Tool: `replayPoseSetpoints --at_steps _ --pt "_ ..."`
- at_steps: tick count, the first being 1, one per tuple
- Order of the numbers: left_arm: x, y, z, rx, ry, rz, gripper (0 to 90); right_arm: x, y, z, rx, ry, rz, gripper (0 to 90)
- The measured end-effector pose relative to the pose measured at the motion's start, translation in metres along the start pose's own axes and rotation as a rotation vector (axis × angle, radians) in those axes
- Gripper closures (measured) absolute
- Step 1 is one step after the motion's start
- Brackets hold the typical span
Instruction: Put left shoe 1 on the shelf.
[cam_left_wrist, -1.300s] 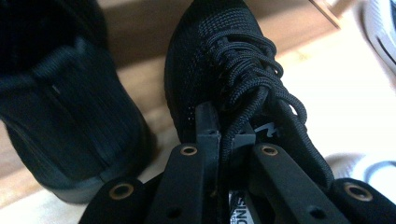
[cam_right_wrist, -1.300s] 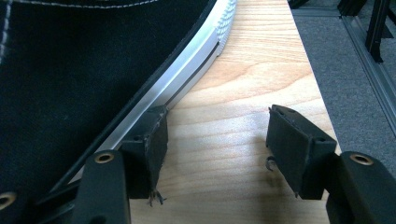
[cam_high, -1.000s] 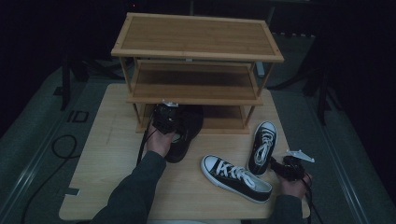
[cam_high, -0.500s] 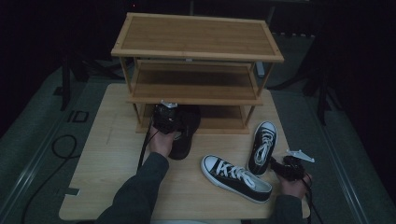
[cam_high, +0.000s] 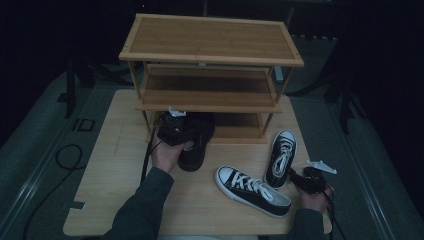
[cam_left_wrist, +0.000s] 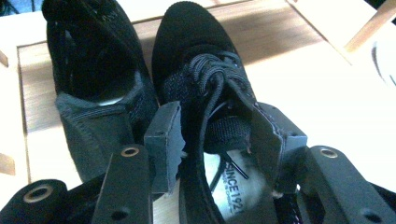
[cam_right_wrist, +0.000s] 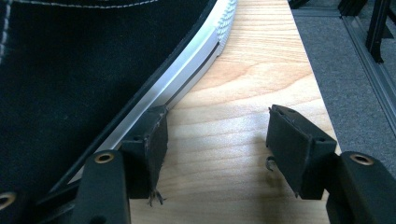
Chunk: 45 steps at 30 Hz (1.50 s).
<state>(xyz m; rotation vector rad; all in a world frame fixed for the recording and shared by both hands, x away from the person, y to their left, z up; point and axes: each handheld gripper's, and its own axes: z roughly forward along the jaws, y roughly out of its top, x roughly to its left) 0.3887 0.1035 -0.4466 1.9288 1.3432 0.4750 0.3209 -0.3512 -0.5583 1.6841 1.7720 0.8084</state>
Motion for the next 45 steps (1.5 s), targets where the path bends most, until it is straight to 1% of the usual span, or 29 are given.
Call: replayPoseSetpoints --at_steps 3,5,9,10,14,15,16,17,18,20,22,23,30,33,37,40,43,45 --pt "0.002 -0.003 -0.008 -0.011 -0.039 0.004 53.8 0.0 0.0 0.0 0.0 0.0 0.0 38.4" --pt "0.001 -0.005 -0.014 -0.026 -0.062 0.012 54.5 0.0 0.0 0.0 0.0 0.0 0.0 38.4" --pt "-0.001 -0.01 -0.026 -0.052 -0.09 0.041 56.3 0.0 0.0 0.0 0.0 0.0 0.0 38.3" --pt "-0.001 -0.011 -0.029 -0.055 -0.09 0.052 56.8 0.0 0.0 0.0 0.0 0.0 0.0 38.4" --pt "-0.001 -0.017 -0.039 -0.045 -0.104 0.087 63.9 0.0 0.0 0.0 0.0 0.0 0.0 38.3" --pt "-0.001 -0.019 -0.041 -0.038 -0.116 0.089 66.8 0.0 0.0 0.0 0.0 0.0 0.0 38.3" --pt "0.0 -0.021 -0.043 -0.036 -0.137 0.089 69.3 0.0 0.0 0.0 0.0 0.0 -0.001 38.4" --pt "0.0 -0.024 -0.045 -0.031 -0.156 0.095 71.5 0.0 0.0 0.0 0.0 0.0 -0.001 38.3" --pt "0.0 -0.026 -0.046 -0.024 -0.165 0.108 74.0 0.0 0.0 0.0 -0.001 0.0 -0.002 38.4" --pt "-0.001 -0.031 -0.049 -0.008 -0.166 0.132 79.7 0.0 0.0 0.0 0.0 0.0 -0.001 38.4" --pt "0.0 -0.036 -0.051 -0.001 -0.162 0.142 86.6 0.0 0.0 0.0 0.0 0.0 0.001 38.4" --pt "0.0 -0.038 -0.052 -0.003 -0.163 0.14 89.1 0.0 0.0 0.0 0.0 0.0 0.001 38.4" --pt "0.0 -0.053 -0.058 0.003 -0.165 0.15 89.7 0.0 0.0 0.0 0.0 0.0 0.0 38.3" --pt "-0.001 -0.06 -0.057 0.017 -0.162 0.153 89.6 0.0 0.0 0.0 0.001 -0.001 -0.001 38.4" --pt "-0.001 -0.068 -0.05 0.048 -0.163 0.161 89.5 0.0 0.0 0.0 0.0 0.0 0.0 38.4" --pt "0.0 -0.073 -0.044 0.069 -0.163 0.159 89.5 0.0 0.0 0.0 0.0 0.0 0.0 38.4" --pt "-0.001 -0.077 -0.037 0.096 -0.16 0.171 89.5 0.0 0.0 0.0 0.0 0.0 0.0 38.3" --pt "-0.002 -0.081 -0.03 0.113 -0.15 0.185 89.4 0.0 0.0 0.0 0.0 0.0 0.0 38.4"
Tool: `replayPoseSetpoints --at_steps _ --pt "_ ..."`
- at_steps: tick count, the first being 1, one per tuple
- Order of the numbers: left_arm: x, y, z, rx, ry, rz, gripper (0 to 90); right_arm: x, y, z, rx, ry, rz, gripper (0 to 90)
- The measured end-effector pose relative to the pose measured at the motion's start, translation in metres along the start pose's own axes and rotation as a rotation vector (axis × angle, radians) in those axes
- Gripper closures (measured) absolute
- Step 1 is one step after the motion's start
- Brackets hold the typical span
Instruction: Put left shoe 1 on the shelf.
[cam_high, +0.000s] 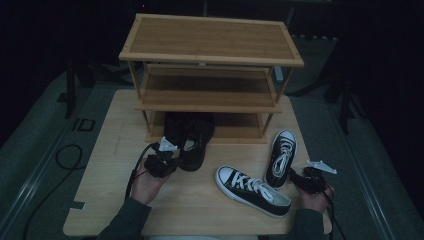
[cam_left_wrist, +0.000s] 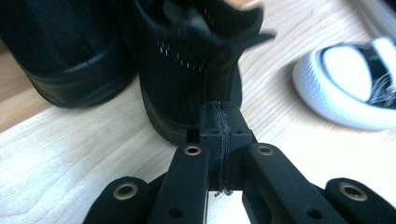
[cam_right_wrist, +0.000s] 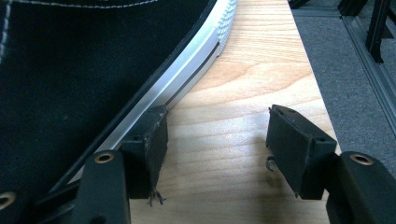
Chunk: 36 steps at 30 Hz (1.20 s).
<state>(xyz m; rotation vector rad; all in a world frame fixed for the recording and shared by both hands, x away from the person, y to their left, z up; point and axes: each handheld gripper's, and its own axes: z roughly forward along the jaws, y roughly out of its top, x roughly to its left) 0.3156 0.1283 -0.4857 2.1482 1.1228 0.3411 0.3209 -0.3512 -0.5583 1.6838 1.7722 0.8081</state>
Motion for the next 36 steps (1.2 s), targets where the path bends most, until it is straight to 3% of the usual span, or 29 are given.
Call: replayPoseSetpoints --at_steps 4,12,20,22,29,31,33,36 --pt "0.005 -0.008 0.016 0.044 0.0 -0.01 89.5 0.0 0.0 0.0 0.0 0.0 0.0 38.4" --pt "-0.001 -0.016 0.034 0.101 -0.003 0.004 89.5 0.0 0.0 0.0 0.0 0.0 0.0 38.4" --pt "-0.014 -0.007 0.044 0.099 0.005 0.039 89.4 0.0 0.0 0.0 0.0 0.0 0.0 38.4" --pt "-0.016 -0.003 0.046 0.081 -0.011 0.035 88.4 0.0 0.0 0.0 0.0 0.0 0.0 38.4" --pt "-0.017 0.012 0.052 0.057 0.017 0.032 88.6 0.0 0.0 0.0 0.0 0.0 0.0 38.3" --pt "-0.02 0.017 0.054 0.059 0.014 0.051 89.1 0.0 0.0 0.0 0.0 0.001 0.0 38.3" --pt "-0.024 0.022 0.057 0.06 0.041 0.078 89.0 0.0 0.0 0.0 0.0 0.001 0.0 38.3" --pt "-0.026 0.029 0.061 0.05 0.046 0.08 89.2 0.0 0.0 0.0 0.0 0.0 -0.001 38.3"
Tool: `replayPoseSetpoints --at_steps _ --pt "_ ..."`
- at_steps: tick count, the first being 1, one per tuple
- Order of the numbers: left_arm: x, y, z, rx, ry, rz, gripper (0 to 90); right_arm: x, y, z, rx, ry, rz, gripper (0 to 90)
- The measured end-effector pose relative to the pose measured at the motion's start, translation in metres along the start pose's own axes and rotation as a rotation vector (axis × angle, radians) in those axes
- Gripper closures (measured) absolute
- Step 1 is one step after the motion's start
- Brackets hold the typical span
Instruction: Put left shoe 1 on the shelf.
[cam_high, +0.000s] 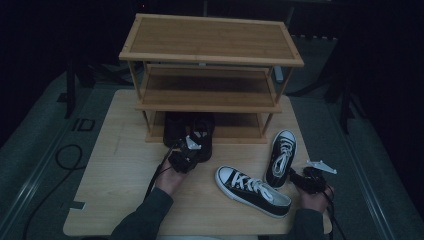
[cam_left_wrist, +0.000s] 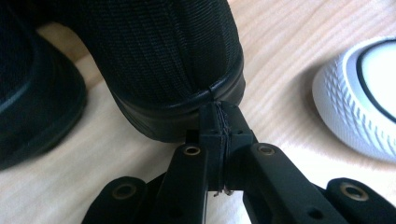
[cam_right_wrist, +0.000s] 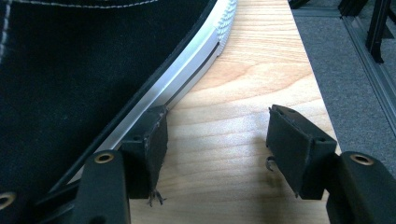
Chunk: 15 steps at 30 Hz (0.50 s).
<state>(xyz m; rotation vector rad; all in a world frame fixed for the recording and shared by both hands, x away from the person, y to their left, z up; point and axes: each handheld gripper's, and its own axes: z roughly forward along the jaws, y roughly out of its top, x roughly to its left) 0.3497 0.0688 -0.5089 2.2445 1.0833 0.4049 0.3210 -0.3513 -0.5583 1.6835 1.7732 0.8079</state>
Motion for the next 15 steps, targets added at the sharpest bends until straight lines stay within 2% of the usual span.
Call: replayPoseSetpoints --at_steps 8,15 --pt "-0.002 0.012 0.01 0.0 0.022 -0.01 89.0 0.0 0.0 0.0 0.0 0.001 0.0 38.3" --pt "-0.007 0.026 0.024 0.007 0.013 0.0 88.6 0.0 0.0 0.0 0.0 0.001 0.0 38.3"
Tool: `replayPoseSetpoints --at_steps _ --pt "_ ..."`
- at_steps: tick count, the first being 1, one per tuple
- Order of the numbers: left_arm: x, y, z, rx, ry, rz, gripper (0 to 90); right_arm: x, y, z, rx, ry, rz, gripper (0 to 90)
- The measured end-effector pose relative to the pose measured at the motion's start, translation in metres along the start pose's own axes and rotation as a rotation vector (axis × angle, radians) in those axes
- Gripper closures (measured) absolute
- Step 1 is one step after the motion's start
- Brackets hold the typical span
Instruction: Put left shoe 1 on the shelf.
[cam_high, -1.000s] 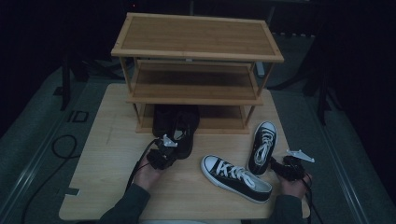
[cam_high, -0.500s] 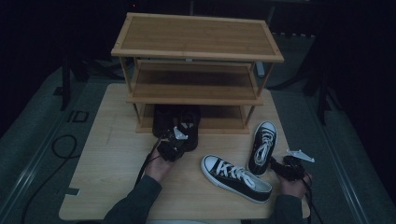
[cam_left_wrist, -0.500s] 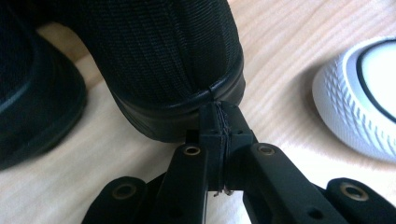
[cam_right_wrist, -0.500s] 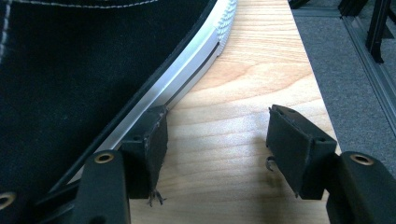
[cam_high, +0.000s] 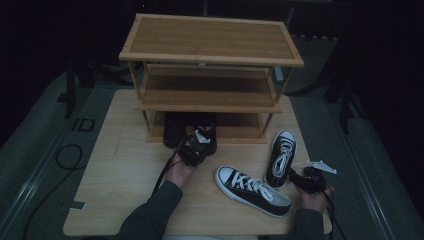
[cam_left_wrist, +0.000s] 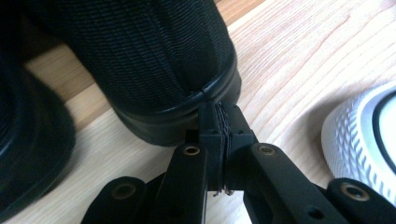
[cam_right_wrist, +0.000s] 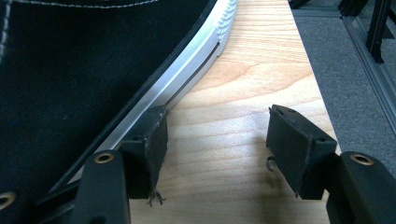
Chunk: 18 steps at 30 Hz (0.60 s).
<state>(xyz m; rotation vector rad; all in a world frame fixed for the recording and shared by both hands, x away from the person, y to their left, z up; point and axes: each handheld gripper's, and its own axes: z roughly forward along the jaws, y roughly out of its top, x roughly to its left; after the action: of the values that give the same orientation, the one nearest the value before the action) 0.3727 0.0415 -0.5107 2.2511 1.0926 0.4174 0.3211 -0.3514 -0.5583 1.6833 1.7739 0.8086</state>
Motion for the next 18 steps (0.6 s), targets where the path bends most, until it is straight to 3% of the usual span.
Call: replayPoseSetpoints --at_steps 6,11,18 --pt "-0.006 0.011 0.014 0.023 0.012 0.024 88.6 0.0 0.0 0.0 0.0 0.0 -0.002 38.3" --pt "-0.007 0.017 0.022 0.019 0.019 0.006 88.7 0.0 0.0 0.0 0.0 0.001 -0.002 38.2" --pt "0.001 0.02 0.026 0.023 0.034 -0.036 88.6 0.0 0.0 0.0 0.0 0.001 -0.003 38.2"
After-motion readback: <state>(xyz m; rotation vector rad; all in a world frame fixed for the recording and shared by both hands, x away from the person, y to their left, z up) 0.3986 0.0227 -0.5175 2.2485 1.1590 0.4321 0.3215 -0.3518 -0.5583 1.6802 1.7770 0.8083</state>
